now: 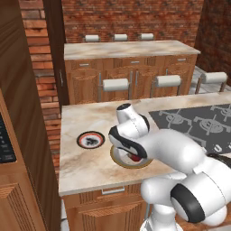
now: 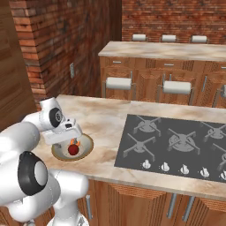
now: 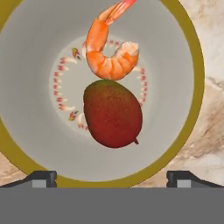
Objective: Remove the mango from the bowl and place it on the small plate. Then place the bowl with only the shrimp in the microwave, close the door, and press the start button to microwave the shrimp.
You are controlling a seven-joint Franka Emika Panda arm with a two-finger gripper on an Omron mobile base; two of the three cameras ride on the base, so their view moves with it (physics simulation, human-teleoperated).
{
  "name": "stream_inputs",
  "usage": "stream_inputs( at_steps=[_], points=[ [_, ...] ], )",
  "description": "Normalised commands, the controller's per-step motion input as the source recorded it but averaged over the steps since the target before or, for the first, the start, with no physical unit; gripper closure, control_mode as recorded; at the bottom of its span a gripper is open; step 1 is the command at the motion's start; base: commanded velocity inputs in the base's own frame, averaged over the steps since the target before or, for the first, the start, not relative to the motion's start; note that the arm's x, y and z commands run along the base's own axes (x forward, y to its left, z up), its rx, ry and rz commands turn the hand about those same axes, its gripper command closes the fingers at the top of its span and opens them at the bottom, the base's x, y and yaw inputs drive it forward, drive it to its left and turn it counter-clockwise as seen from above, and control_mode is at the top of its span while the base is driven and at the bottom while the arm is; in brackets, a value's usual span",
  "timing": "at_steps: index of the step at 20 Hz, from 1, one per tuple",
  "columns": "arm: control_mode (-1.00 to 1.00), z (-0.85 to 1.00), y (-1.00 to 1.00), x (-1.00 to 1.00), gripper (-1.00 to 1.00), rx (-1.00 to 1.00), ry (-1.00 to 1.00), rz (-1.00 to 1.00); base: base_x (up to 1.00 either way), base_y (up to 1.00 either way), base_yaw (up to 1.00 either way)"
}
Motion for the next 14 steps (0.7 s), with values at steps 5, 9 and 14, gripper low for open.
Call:
stream_inputs(
  at_steps=[5,9,14],
  points=[
    [-1.0,-0.12,0.0,0.04,-1.0,0.0,0.0,0.02,0.0,0.0,0.0],
    [-1.0,-0.29,0.0,0.07,-1.0,0.0,0.0,0.03,0.0,0.0,0.0],
    [-1.0,-0.42,0.0,0.22,-1.0,0.0,0.02,0.05,0.0,0.0,0.0]
  ],
)
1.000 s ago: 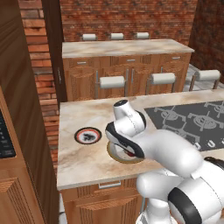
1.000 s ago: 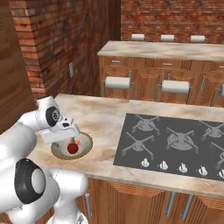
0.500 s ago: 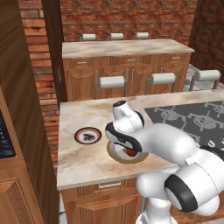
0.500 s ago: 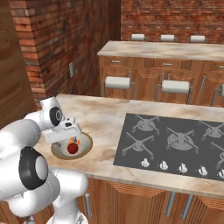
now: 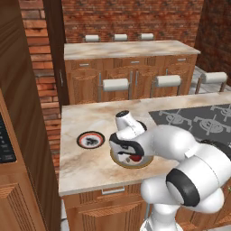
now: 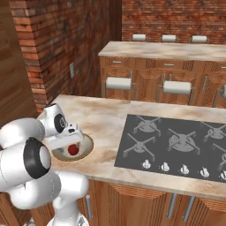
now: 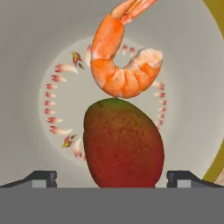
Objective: Remove the mango from the bowl and place it on the small plate. Then place the bowl with only the shrimp in the microwave, close the door, and press the start button to microwave the shrimp.
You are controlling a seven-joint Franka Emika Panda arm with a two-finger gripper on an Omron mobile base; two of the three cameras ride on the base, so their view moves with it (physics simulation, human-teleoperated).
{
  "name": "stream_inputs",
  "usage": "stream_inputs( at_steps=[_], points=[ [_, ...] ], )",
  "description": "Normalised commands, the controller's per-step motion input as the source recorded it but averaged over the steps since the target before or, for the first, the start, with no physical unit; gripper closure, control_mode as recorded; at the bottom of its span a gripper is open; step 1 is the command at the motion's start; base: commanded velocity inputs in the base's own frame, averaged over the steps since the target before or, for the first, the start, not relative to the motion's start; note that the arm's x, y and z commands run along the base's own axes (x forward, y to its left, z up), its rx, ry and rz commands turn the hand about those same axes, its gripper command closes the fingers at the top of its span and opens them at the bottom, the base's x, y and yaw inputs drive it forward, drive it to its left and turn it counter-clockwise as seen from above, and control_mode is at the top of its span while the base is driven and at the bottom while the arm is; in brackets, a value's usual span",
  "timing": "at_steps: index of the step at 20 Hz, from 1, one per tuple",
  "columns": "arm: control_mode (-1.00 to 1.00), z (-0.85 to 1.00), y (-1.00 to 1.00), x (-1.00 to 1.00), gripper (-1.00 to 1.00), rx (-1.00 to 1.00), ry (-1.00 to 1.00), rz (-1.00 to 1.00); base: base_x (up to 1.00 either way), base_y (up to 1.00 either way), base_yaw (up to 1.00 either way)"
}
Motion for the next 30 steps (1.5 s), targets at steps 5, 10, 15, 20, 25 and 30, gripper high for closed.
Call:
stream_inputs(
  at_steps=[5,10,15,20,25,30],
  points=[
    [-1.0,-0.29,0.0,0.22,-1.0,0.0,0.01,0.05,0.0,0.0,0.0],
    [-1.0,-0.21,-0.01,0.0,-1.0,0.0,0.0,0.03,0.0,0.0,0.0],
    [-1.0,-0.2,-0.18,-0.25,1.0,0.0,0.0,0.0,0.0,0.0,0.0],
    [-1.0,-0.03,-0.26,-0.26,1.0,0.0,-0.01,0.0,0.0,0.0,0.0],
    [-1.0,0.63,-0.02,-0.25,1.0,0.0,-0.1,0.0,0.0,0.0,0.0],
    [-1.0,0.98,0.06,-0.03,1.0,0.0,-0.04,0.0,0.0,0.0,0.0]
  ],
)
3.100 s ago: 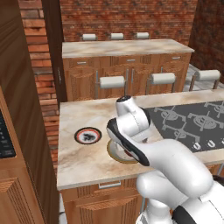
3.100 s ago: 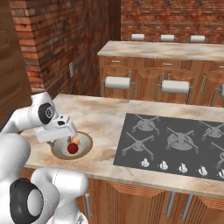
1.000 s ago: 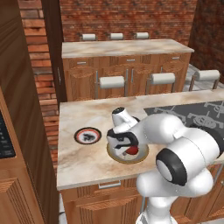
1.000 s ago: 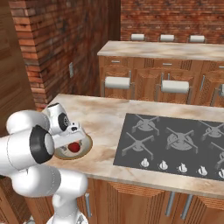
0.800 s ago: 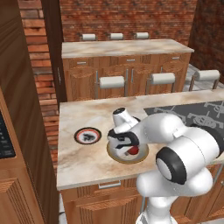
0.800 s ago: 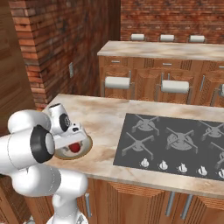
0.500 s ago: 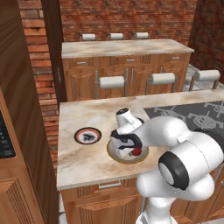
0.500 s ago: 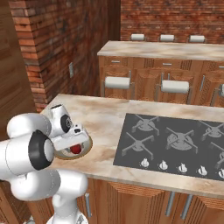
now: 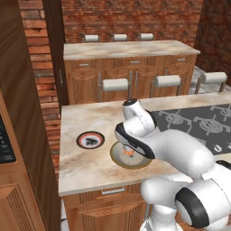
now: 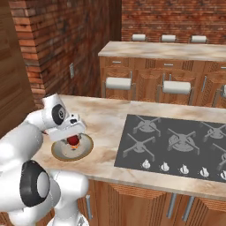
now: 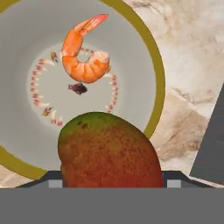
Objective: Remove the mango from the bowl and place it on the small plate. Then place the bowl with only the shrimp in the microwave, close the door, and press the start button to microwave the shrimp.
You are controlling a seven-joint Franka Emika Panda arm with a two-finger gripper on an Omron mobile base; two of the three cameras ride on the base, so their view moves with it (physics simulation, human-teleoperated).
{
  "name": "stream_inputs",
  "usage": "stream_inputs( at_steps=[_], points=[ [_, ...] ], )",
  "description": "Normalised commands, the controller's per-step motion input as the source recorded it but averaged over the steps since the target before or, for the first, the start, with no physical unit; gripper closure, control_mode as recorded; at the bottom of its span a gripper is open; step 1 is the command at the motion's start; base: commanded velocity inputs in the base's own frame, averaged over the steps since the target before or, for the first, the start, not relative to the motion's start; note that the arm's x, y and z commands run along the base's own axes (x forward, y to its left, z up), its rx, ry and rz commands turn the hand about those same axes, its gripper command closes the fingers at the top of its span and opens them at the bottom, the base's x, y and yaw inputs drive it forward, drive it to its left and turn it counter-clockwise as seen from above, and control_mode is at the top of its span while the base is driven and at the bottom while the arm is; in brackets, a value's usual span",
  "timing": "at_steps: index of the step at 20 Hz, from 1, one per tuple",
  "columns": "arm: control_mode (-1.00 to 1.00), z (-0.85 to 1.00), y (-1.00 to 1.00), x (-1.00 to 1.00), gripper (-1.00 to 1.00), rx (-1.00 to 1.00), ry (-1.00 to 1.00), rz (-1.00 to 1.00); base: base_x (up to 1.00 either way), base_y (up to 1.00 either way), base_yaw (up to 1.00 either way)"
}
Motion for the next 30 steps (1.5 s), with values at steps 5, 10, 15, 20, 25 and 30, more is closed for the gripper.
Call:
stream_inputs(
  at_steps=[5,10,15,20,25,30],
  points=[
    [-1.0,0.93,0.28,0.0,1.0,0.0,-0.06,0.0,0.0,0.0,0.0],
    [-1.0,0.48,0.66,0.18,1.0,0.0,-0.01,0.0,0.0,0.0,0.0],
    [-1.0,0.07,0.88,0.44,1.0,0.0,0.0,0.0,0.0,0.0,0.0],
    [-1.0,-0.01,0.68,0.46,1.0,0.0,0.0,0.01,0.0,0.0,0.0],
    [-1.0,-0.35,0.39,0.34,1.0,0.0,0.01,0.05,0.0,0.0,0.0],
    [-1.0,-0.46,0.34,0.31,1.0,0.0,0.04,0.07,0.0,0.0,0.0]
  ],
)
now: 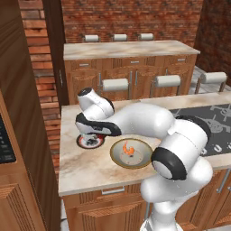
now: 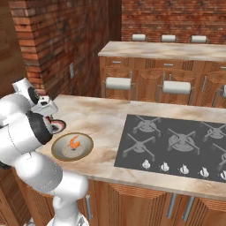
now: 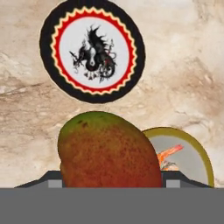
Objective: Remove the mango from the bowl and place it on the small plate. Then place the bowl with only the shrimp in the microwave, close the door, and press the start button to microwave the shrimp.
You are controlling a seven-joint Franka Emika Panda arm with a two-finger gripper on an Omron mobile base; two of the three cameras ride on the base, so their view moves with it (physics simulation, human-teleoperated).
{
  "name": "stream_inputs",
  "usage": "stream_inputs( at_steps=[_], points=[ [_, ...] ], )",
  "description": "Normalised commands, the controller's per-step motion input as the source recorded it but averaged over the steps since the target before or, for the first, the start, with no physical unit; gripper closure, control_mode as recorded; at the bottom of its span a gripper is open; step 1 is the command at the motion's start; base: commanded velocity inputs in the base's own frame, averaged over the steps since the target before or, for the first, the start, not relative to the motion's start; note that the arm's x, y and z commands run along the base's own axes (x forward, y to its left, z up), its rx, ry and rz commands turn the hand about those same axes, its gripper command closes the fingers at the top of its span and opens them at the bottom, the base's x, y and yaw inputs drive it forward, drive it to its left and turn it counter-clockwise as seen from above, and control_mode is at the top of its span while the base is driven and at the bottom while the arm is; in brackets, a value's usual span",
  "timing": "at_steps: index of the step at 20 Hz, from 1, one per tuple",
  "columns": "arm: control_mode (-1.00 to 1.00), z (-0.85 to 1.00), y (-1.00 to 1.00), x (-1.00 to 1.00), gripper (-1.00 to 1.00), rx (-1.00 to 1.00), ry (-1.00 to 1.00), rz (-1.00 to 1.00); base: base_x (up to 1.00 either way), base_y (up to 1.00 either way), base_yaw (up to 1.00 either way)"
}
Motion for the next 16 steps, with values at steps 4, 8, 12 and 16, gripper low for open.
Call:
stream_inputs(
  at_steps=[4,8,12,16],
  points=[
    [-1.0,-0.45,0.28,0.26,1.0,0.0,0.03,0.07,0.0,0.0,0.0],
    [-1.0,-0.45,0.03,0.21,1.0,0.0,0.03,0.04,0.0,0.0,0.0],
    [-1.0,-0.3,0.0,0.16,1.0,0.0,0.0,0.01,0.0,0.0,0.0],
    [-1.0,-0.14,0.0,0.12,1.0,0.0,0.0,0.0,0.0,0.0,0.0]
  ],
)
